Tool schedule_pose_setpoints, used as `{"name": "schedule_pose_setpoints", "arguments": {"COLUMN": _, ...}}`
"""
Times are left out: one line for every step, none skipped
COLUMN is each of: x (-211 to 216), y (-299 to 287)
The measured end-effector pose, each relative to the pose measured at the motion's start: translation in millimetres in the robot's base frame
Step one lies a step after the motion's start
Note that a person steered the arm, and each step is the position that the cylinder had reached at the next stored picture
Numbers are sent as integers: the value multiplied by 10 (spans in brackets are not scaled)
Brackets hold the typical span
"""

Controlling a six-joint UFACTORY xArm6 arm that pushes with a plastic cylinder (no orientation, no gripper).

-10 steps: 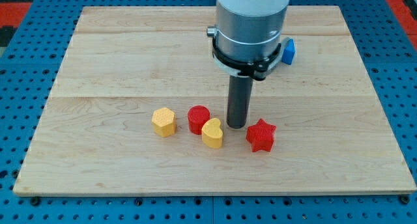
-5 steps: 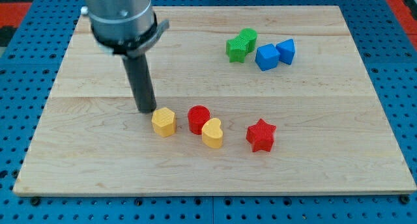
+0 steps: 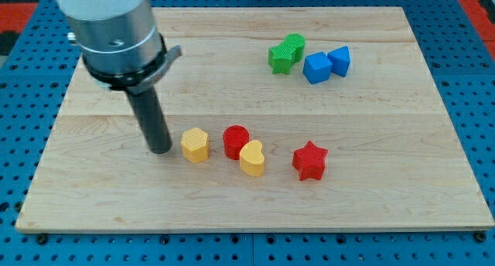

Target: Slide the yellow hexagon and red circle closer to red star

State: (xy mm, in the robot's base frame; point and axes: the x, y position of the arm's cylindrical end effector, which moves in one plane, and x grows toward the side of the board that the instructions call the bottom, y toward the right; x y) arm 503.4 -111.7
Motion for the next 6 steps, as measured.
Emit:
{"name": "schedule_pose_setpoints", "arguments": {"x": 0, "y": 331}}
{"name": "schedule_pose_setpoints", "arguments": {"x": 0, "y": 409}}
{"name": "schedule_pose_setpoints", "arguments": {"x": 0, "y": 435}}
{"name": "schedule_pose_setpoints", "arguments": {"x": 0, "y": 776}}
{"name": "schedule_pose_setpoints", "arguments": {"x": 0, "y": 1106}}
{"name": "schedule_pose_setpoints", "arguments": {"x": 0, "y": 1396}}
